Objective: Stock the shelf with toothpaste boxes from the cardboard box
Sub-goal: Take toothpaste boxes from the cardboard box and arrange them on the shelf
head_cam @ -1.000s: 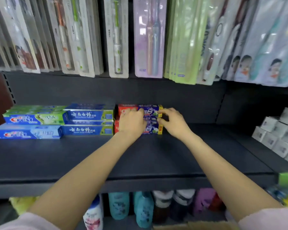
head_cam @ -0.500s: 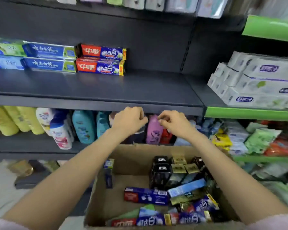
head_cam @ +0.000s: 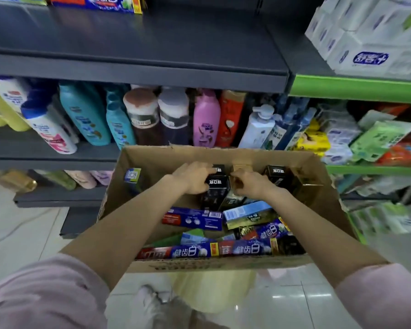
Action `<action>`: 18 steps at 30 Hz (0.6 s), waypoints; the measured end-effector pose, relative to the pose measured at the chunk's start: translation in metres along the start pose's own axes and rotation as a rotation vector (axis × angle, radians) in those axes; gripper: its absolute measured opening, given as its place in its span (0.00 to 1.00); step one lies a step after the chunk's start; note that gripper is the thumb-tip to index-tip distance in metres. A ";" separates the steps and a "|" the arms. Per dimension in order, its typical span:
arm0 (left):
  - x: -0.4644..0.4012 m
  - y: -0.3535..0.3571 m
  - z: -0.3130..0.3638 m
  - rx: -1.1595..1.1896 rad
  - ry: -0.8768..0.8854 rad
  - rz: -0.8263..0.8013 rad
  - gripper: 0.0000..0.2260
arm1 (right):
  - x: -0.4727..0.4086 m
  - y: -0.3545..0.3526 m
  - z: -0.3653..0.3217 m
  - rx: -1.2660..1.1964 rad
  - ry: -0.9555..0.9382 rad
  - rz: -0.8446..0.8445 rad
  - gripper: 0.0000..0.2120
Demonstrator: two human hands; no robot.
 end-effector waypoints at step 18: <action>0.007 -0.016 -0.007 0.555 -0.005 0.309 0.20 | 0.009 -0.038 0.008 -0.389 -0.130 0.278 0.18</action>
Point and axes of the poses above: each hand's wrist, its own x-axis away from the middle knuckle, its own y-axis out of the palm, z = x × y, the point moved 9 cm from there along -x, towards the middle knuckle, and after that the axes turned 2 degrees about z, right-handed, at the moved point
